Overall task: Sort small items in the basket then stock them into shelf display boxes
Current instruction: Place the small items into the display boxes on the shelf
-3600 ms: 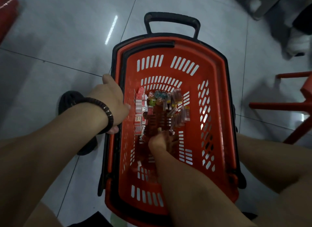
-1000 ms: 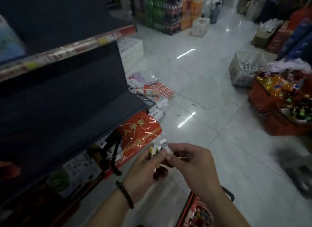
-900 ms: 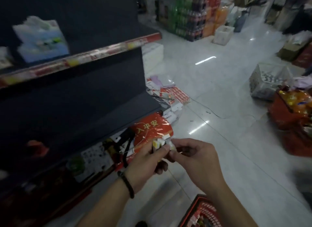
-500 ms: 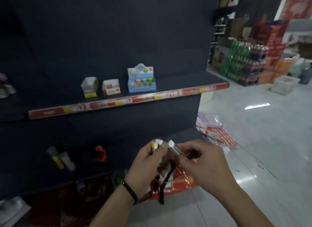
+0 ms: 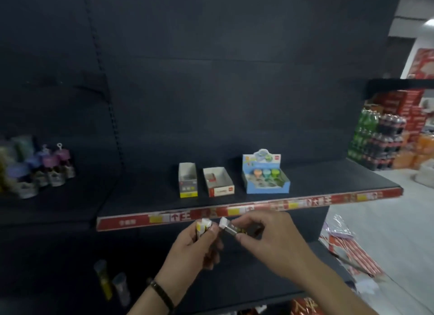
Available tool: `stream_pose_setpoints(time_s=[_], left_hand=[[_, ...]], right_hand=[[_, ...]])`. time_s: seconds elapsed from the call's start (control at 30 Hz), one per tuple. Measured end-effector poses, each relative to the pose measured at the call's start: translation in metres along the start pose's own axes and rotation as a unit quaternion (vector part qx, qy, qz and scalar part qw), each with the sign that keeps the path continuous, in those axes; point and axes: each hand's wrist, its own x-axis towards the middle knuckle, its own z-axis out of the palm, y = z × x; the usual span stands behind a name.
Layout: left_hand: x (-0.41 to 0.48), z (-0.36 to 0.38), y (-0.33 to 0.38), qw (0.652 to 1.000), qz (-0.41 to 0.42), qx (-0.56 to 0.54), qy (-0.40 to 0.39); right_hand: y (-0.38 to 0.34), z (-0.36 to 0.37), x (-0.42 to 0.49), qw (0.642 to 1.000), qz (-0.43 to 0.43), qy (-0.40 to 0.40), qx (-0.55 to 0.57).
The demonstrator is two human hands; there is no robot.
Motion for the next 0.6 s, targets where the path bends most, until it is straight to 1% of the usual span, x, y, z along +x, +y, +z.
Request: stream_pose_setpoints(time_s=[0.13,0.2,0.3,0.37,0.47,0.6], left_hand=[[0.027,-0.054,-0.002,0.995,0.017,0.062,0.073],[0.041,-0.077,0.0,0.989,0.038,0.106,0.098],[0.063,-0.1,0.006,0.966,0.102,0.206,0.122],[0.08,-0.109,0.009,0.948,0.123,0.257,0.144],[0.111,-0.115,0.013,0.929,0.134,0.301,0.17],[0.159,-0.118,0.015,0.908,0.149,0.329,0.214]], right_hand=[[-0.012,0.017,0.062,1.0,-0.02,-0.014,-0.001],[-0.013,0.024,0.095,0.999,-0.03,-0.022,-0.006],[-0.002,0.034,0.147,0.999,-0.042,-0.021,-0.025],[0.007,0.037,0.182,0.998,-0.041,-0.03,-0.035],[0.022,0.041,0.231,0.994,-0.048,-0.071,-0.063],[0.035,0.052,0.296,0.984,-0.075,-0.141,-0.077]])
